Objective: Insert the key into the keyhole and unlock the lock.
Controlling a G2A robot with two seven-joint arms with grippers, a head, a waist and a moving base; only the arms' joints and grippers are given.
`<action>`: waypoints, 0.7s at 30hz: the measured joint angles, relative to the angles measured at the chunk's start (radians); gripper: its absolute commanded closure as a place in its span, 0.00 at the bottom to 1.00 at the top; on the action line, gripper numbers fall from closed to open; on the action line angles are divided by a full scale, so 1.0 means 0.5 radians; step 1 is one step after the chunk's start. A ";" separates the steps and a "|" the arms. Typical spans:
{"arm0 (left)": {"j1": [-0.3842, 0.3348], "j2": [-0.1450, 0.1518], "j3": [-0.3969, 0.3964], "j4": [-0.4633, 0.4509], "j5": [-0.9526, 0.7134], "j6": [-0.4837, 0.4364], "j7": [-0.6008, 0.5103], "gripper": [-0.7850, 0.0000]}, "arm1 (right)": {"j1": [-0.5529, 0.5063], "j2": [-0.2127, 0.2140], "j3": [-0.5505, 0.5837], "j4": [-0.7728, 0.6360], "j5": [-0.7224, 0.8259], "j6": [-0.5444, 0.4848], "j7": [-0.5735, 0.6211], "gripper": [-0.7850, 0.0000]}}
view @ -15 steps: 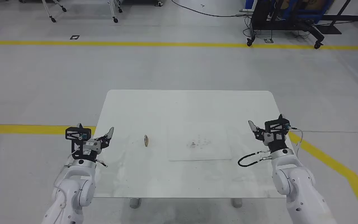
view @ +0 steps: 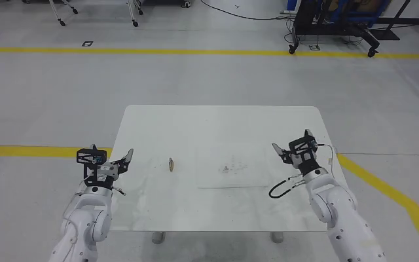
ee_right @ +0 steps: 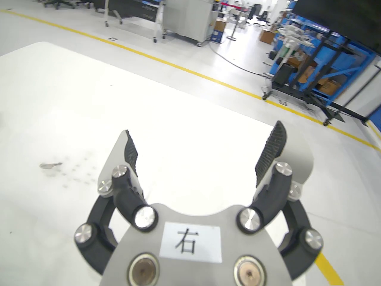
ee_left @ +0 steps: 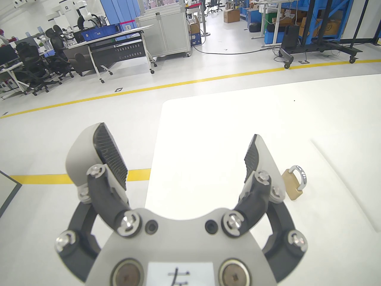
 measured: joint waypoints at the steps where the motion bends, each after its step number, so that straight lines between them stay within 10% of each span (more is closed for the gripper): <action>1: 0.000 0.000 0.000 0.000 0.000 0.000 0.000 0.00 | 0.034 -0.002 -0.040 0.020 -0.023 -0.042 0.015 0.00; 21: 0.000 0.000 0.000 0.000 0.000 0.000 0.000 0.00 | 0.455 -0.047 -0.720 0.391 -0.478 -0.669 0.046 0.00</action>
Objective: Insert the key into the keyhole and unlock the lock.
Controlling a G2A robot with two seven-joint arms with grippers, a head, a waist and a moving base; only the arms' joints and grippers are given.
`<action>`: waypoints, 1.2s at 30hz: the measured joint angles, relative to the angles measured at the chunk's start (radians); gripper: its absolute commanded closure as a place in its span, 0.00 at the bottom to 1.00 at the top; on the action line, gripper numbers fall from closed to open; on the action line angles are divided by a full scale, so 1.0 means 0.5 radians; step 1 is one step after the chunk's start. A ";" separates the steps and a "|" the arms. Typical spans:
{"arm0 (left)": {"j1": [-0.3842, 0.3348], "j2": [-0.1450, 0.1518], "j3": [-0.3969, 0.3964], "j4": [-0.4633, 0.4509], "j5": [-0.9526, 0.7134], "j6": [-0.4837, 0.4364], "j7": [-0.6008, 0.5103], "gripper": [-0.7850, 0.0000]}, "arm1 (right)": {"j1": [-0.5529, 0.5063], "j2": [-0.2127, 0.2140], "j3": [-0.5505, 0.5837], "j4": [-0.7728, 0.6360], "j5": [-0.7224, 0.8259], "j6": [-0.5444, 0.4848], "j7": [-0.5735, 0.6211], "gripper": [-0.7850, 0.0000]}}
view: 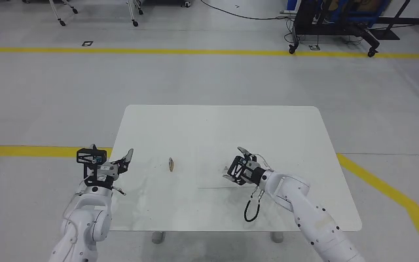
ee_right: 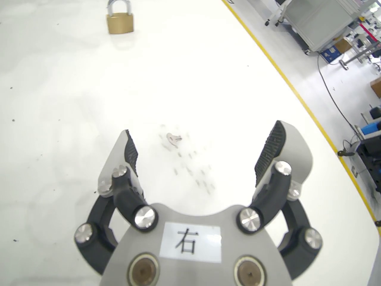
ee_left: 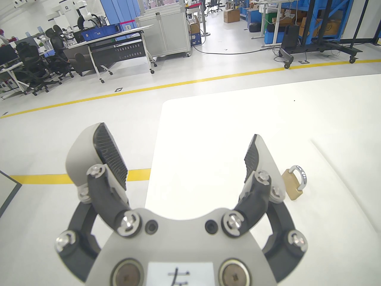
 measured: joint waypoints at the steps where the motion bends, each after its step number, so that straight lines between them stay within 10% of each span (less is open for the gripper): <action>1: 0.000 0.000 0.000 0.000 0.000 0.000 0.000 0.00 | 0.011 0.001 -0.012 0.014 -0.018 -0.025 -0.018 0.00; 15: 0.000 0.000 0.000 0.000 0.000 0.000 0.000 0.00 | 0.162 -0.020 -0.179 0.221 -0.265 0.022 -0.010 0.23; 21: 0.000 0.000 0.000 0.000 0.000 0.000 0.000 0.00 | 0.193 -0.028 -0.210 0.277 -0.267 0.042 -0.020 0.56; 36: 0.000 0.000 0.000 0.000 0.000 0.000 0.000 0.00 | 0.224 -0.028 -0.281 0.317 -0.414 0.009 -0.038 0.75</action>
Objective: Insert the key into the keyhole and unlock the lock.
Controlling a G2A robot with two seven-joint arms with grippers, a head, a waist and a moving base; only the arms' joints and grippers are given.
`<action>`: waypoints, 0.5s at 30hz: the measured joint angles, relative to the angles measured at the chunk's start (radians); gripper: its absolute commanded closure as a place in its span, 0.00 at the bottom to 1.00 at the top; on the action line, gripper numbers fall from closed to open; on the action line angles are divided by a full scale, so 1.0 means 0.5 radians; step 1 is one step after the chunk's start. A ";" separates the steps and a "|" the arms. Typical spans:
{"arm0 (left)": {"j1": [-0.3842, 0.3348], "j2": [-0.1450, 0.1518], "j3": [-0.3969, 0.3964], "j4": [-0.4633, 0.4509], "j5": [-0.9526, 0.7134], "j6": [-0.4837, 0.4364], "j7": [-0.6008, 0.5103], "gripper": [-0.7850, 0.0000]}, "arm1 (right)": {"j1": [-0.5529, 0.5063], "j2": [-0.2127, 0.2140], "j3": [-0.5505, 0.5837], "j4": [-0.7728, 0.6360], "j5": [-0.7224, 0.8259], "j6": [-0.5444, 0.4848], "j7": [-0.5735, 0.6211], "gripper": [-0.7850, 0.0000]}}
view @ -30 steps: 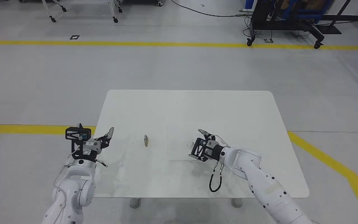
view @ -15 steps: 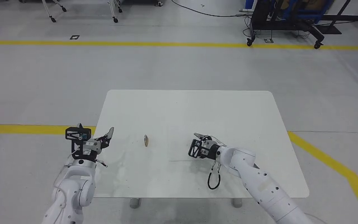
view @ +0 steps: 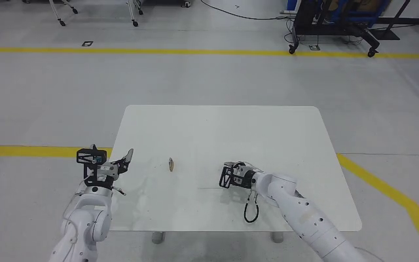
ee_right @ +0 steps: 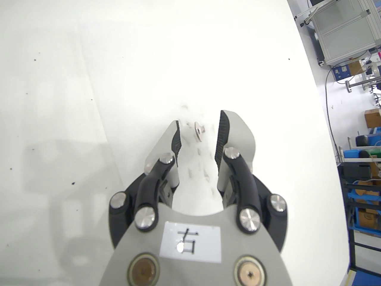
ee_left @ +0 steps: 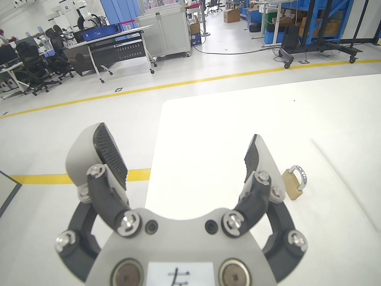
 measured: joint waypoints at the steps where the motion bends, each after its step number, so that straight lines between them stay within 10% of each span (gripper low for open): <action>1: 0.000 0.000 0.000 0.000 0.000 0.000 0.000 0.00 | 0.001 -0.001 -0.007 0.002 -0.008 0.001 0.002 0.78; 3: 0.000 0.000 0.000 0.000 0.000 0.000 0.000 0.00 | 0.005 -0.003 -0.023 0.006 -0.027 0.004 0.004 1.00; 15: 0.000 0.000 0.000 0.000 0.000 0.000 0.000 0.00 | -0.028 0.017 -0.012 -0.051 -0.155 0.030 -0.066 1.00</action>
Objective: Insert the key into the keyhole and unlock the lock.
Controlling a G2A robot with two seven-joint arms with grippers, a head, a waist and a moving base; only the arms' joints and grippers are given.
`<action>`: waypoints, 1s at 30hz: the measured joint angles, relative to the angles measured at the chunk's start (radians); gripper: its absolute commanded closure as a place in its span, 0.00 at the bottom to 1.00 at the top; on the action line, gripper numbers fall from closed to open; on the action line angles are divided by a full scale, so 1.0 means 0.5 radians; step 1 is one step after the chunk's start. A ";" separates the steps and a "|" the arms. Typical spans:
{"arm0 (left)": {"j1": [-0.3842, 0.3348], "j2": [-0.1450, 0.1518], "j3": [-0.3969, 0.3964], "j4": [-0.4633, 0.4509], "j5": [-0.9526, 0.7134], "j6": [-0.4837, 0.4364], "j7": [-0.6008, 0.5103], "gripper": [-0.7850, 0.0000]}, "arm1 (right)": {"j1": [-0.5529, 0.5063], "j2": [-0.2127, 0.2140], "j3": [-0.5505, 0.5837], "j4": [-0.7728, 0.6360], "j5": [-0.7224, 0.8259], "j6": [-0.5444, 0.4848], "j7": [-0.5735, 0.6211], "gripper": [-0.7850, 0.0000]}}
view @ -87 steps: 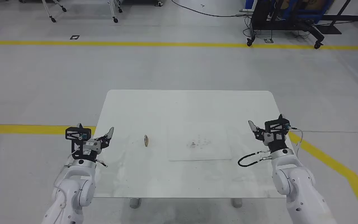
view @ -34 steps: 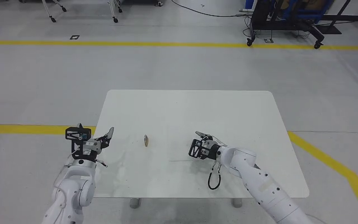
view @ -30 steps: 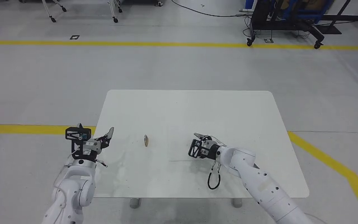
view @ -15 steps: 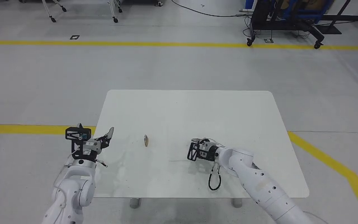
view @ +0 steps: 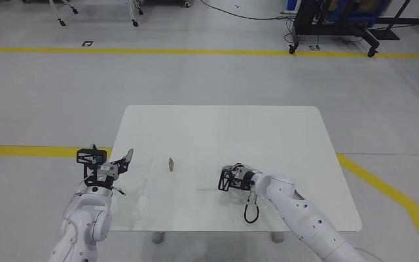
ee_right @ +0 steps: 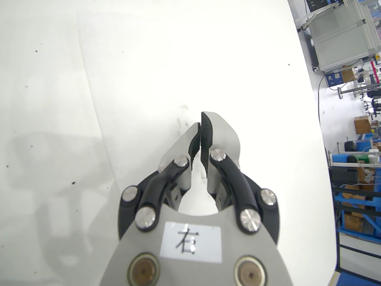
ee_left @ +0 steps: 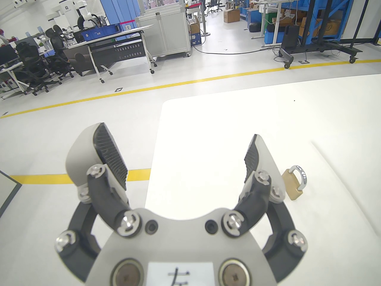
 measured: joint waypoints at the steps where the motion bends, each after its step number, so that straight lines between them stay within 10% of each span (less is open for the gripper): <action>1: 0.000 0.000 0.000 0.000 0.000 0.000 0.000 0.00 | -0.007 0.003 0.002 -0.010 -0.018 -0.001 -0.012 1.00; 30: 0.000 0.000 0.000 0.000 0.000 0.000 0.000 0.00 | -0.102 0.023 0.080 -0.090 0.025 0.131 -0.153 1.00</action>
